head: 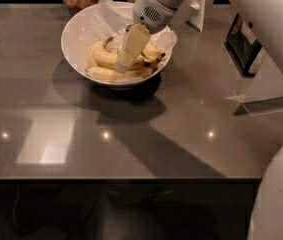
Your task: Pick banana from white bowl
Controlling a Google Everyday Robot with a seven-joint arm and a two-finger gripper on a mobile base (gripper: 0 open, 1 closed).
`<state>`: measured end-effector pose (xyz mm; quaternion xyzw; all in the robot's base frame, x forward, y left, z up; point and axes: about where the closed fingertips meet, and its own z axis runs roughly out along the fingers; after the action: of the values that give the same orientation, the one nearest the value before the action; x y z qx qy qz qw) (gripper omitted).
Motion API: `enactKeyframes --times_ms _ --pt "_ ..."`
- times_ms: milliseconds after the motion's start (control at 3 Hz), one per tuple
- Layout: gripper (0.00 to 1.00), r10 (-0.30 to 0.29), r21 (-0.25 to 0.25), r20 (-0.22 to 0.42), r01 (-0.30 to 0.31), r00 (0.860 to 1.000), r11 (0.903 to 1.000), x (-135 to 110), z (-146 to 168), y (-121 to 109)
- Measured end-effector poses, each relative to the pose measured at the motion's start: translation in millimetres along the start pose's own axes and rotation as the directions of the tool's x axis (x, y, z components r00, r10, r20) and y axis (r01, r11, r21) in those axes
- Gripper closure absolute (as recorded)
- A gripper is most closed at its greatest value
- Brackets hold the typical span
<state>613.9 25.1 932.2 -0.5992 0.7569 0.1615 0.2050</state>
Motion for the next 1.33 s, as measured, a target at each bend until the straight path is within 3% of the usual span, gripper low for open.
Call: enactKeyframes --times_ms 333,667,1333 --pt "0.01 -0.008 -0.034 0.005 0.008 1.000 0.9994 -11 17 0" --pt "0.13 -0.007 -0.067 0.001 0.007 1.000 0.9977 -15 31 4" --pt "0.53 -0.009 -0.085 -0.002 0.008 1.000 0.9963 -17 40 7"
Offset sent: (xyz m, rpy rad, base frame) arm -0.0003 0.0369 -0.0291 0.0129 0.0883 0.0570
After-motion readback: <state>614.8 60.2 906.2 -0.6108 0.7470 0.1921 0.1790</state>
